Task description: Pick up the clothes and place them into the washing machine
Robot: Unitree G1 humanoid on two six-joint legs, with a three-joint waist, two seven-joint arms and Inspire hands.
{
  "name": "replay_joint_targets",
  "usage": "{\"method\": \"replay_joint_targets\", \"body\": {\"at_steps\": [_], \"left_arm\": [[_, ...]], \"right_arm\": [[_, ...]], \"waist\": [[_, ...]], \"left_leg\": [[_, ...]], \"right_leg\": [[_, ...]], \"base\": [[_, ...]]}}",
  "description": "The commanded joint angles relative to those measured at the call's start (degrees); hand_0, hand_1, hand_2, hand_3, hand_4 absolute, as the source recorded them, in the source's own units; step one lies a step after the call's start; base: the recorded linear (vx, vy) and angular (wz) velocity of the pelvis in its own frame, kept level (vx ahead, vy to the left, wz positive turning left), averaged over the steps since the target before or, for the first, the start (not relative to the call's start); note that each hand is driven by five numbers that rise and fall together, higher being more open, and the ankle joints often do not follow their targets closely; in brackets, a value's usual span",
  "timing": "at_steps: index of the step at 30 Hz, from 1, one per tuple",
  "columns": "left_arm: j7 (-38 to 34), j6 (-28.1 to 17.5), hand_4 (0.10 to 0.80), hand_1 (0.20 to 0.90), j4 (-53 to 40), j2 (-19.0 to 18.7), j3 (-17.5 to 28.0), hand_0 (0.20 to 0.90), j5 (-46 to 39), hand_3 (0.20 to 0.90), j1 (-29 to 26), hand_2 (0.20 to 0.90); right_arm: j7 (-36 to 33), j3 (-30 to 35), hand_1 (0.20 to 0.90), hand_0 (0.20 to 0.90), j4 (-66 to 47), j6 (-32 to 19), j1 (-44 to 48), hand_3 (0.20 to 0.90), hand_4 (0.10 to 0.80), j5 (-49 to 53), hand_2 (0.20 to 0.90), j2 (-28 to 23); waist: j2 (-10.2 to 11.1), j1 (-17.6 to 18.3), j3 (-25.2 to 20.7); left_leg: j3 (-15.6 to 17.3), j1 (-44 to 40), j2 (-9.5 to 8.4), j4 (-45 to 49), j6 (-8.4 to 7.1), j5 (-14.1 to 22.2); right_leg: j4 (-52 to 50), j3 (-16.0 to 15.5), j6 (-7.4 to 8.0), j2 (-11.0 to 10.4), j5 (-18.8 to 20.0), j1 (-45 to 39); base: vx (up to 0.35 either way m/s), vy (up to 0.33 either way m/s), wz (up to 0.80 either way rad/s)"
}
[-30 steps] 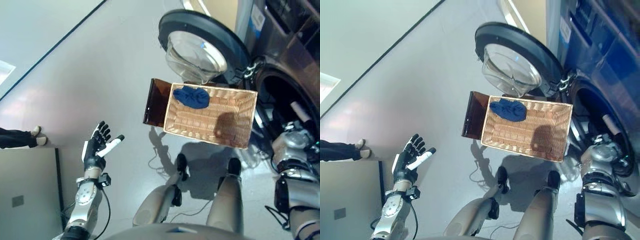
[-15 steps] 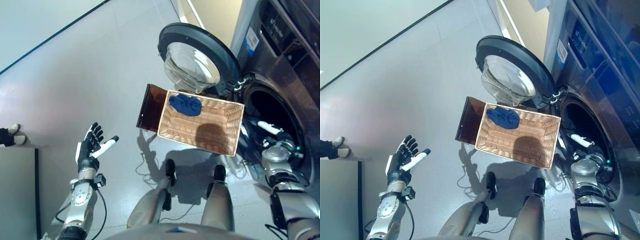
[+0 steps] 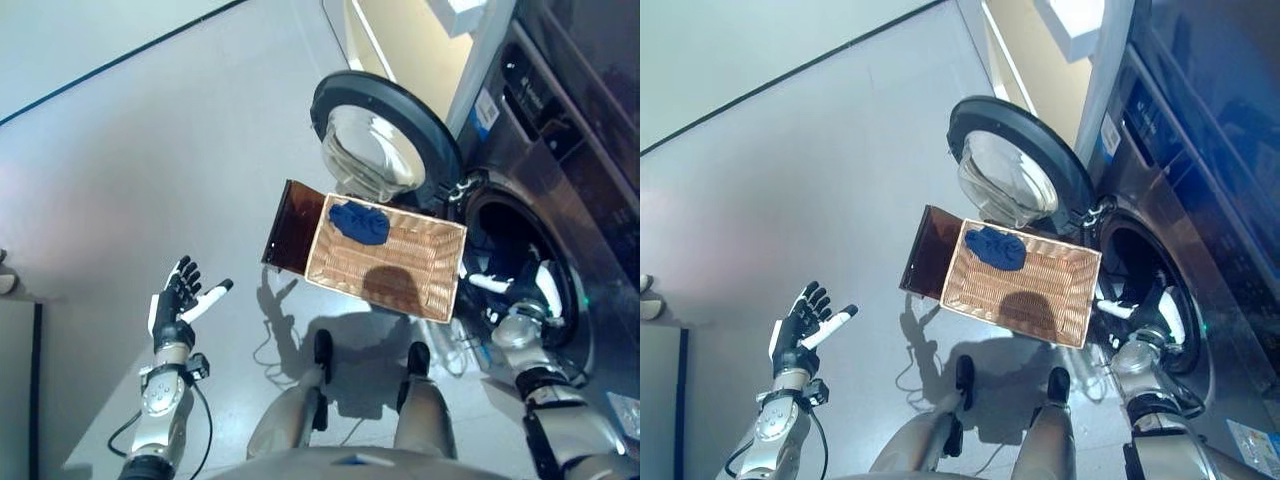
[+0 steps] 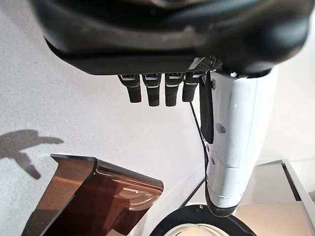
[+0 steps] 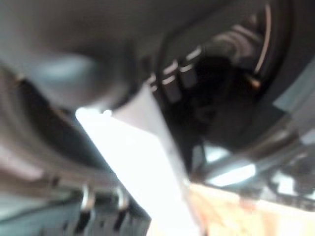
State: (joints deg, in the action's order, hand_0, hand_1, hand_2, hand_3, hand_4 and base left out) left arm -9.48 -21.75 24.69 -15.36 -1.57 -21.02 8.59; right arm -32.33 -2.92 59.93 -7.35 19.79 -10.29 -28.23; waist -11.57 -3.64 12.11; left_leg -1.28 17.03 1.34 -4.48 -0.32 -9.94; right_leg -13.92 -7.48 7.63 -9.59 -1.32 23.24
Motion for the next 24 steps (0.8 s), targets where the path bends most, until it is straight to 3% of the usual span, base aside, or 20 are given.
{"method": "replay_joint_targets", "body": {"at_steps": [1,12,24], "left_arm": [[-2.3,-5.0,0.800,0.900,-1.2,-1.3,4.2,0.900,1.3,0.900,-2.6,0.900],[-3.0,-4.3,0.800,0.900,0.5,-0.1,4.9,0.900,1.0,0.900,-1.1,0.900],[-3.7,-3.9,0.800,0.900,-0.1,-0.4,4.9,0.900,1.9,0.900,1.1,0.900]], "right_arm": [[-1.4,-1.7,0.900,0.900,-4.8,-2.0,-0.5,0.900,0.800,-1.2,0.900,-0.4],[3.4,-2.5,0.900,0.900,-7.2,-7.5,-3.7,0.900,0.800,12.2,0.900,9.8],[4.8,-10.7,0.900,0.900,-10.4,-6.5,-0.4,0.900,0.800,6.8,0.900,14.2]], "waist": [[2.7,0.0,-1.5],[5.1,0.2,-2.9],[7.0,-2.1,-2.8]], "left_leg": [[1.0,-1.7,-1.88,-0.5,-4.62,4.4],[2.1,-5.9,-1.01,-0.5,-4.62,5.6],[1.3,-8.1,-1.11,-0.5,-3.59,6.3]], "right_leg": [[7.9,-1.0,-2.16,1.2,2.2,-5.0],[12.0,-1.3,-1.97,2.2,3.0,-10.5],[14.1,-2.9,-1.48,2.0,3.4,-14.2]], "base": [[0.000,0.000,0.00],[0.058,-0.012,-0.06],[0.035,0.021,0.07]]}}
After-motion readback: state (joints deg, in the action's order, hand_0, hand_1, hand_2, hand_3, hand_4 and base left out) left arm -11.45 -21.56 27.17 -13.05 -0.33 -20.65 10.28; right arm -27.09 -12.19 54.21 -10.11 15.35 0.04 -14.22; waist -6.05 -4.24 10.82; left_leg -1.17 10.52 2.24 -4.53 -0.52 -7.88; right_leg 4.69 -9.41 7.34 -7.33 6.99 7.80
